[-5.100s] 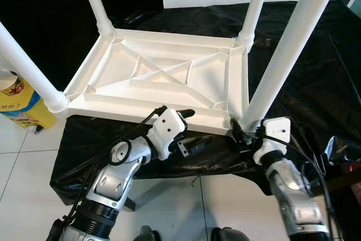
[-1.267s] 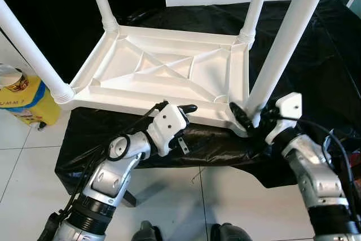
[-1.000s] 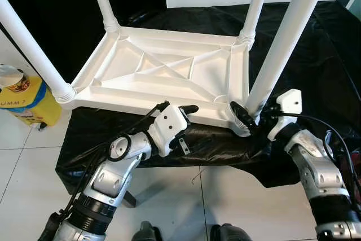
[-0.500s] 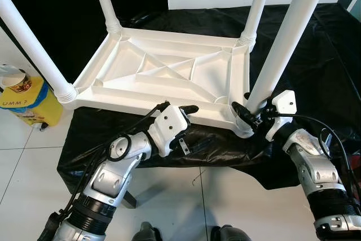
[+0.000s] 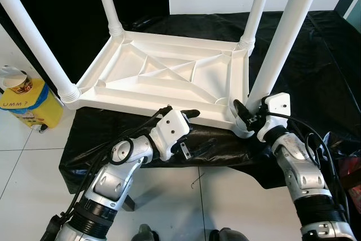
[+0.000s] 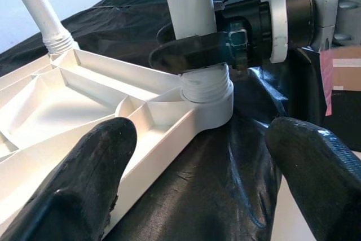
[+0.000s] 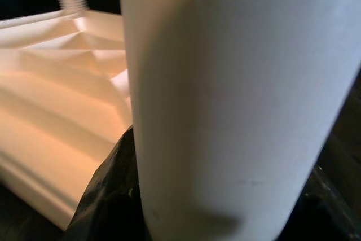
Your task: Building children table
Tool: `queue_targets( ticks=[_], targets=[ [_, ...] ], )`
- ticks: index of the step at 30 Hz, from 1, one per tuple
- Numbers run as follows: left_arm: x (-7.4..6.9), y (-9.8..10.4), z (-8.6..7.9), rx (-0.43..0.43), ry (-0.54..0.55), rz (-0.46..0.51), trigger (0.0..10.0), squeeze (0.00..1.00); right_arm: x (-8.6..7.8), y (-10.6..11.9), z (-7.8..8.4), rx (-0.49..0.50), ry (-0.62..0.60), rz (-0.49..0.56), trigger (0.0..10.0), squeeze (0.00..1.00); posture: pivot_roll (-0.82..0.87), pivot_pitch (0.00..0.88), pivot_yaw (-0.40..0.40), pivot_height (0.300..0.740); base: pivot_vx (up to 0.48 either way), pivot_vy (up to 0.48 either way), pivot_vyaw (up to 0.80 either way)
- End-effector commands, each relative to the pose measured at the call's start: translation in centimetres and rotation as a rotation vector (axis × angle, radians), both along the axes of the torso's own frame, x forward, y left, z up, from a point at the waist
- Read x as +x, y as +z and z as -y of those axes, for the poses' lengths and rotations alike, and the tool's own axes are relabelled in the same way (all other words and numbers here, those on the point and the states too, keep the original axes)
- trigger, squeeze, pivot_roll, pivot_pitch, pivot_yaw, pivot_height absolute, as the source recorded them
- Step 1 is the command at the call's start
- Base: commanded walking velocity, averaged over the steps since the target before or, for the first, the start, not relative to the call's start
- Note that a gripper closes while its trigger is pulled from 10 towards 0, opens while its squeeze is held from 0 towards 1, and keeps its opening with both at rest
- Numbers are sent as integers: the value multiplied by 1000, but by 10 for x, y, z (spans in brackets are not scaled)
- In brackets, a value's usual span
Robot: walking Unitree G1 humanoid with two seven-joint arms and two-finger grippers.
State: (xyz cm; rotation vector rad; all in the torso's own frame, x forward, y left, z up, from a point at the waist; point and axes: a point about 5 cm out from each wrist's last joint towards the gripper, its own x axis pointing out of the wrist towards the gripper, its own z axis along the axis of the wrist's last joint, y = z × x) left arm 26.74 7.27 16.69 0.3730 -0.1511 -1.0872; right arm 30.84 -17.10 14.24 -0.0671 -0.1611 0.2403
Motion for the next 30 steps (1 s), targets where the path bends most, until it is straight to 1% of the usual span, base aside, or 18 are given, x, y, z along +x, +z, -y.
queue_targets(
  ticks=[1,2,3,5,6,9,10,12,16,17,25,30],
  targets=[
    [-1,-1,0,-6,26,11,10000,0,-3,-12,5,12,-103,-55,10000,0,-14,77,-14,740,0,0,0],
    [-1,-2,-1,-7,31,10,10000,0,-4,-13,3,33,-145,-61,10000,0,-14,77,-14,740,0,0,0],
    [-1,-2,-1,-7,31,10,10000,0,-4,-13,3,33,-145,-61,10000,0,-14,77,-14,740,0,0,0],
    [1,-2,-2,-14,42,9,10000,0,-9,-20,-4,41,-247,-93,10000,0,-17,64,-18,740,0,0,0],
    [1,-2,-2,-14,42,9,10000,0,-9,-20,-4,41,-247,-93,10000,0,-17,64,-18,740,0,0,0],
    [2,-1,-1,-30,50,8,10000,0,-15,-24,-10,46,-360,-105,10000,0,-21,53,-22,740,0,0,0],
    [2,-1,-1,-30,50,8,10000,0,-15,-24,-10,46,-360,-105,10000,0,-21,53,-22,740,0,0,0],
    [3,-2,1,-31,52,11,10000,0,-16,-26,-12,46,-412,-117,10000,0,-22,47,-24,740,0,0,0],
    [4,-2,2,-33,57,16,10000,0,-17,-27,-13,59,-446,-127,10000,0,-23,43,-24,740,0,0,0],
    [5,-1,2,-40,63,20,10000,0,-19,-26,-14,83,-471,-126,10000,0,-28,40,-21,740,0,0,0],
    [5,-1,4,-49,61,20,10000,0,-21,-22,-19,78,-462,-106,10000,0,-41,36,-19,740,0,0,0],
    [4,-2,5,-49,56,18,10000,0,-22,-20,-22,90,-421,-100,10000,0,-44,41,-18,740,0,0,0]
  ],
)
